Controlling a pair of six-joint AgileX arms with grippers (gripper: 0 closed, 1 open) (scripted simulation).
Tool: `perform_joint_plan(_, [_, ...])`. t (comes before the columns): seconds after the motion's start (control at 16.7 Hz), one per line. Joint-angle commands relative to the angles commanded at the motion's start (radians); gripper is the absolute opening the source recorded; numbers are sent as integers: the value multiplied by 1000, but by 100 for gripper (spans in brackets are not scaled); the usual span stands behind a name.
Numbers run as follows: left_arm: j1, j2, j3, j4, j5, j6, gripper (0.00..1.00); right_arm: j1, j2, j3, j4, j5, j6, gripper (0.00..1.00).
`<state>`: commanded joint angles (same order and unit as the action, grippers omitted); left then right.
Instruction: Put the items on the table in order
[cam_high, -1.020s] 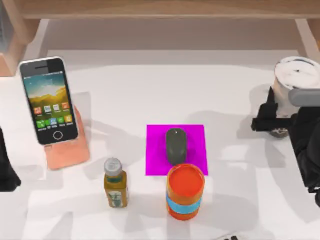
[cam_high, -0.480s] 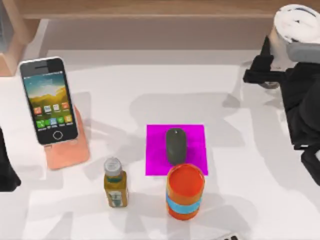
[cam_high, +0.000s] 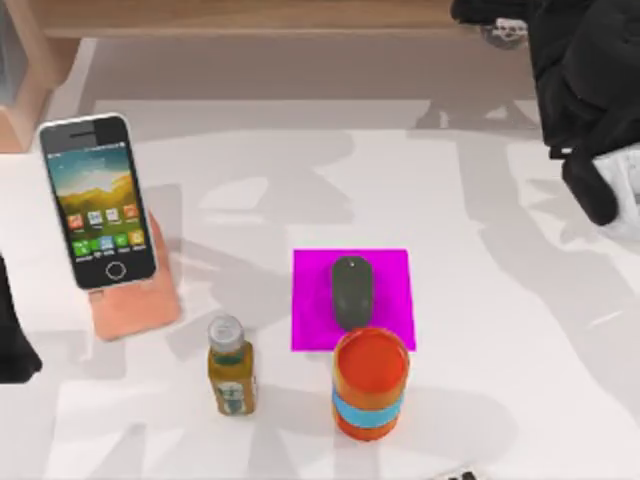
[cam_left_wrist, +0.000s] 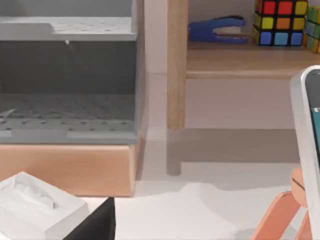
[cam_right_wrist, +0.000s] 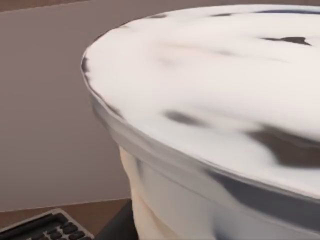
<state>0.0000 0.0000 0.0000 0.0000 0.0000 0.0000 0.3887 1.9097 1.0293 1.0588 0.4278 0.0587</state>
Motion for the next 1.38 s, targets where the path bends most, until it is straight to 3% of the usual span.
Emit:
perform_joint_plan(0.72, [0,0,0,0,0,0,100,-44,126,459,-582,-44,-14,0])
perform_joint_plan(1.38, [0,0,0,0,0,0,100,-25,132,517,-647,-80,17,0])
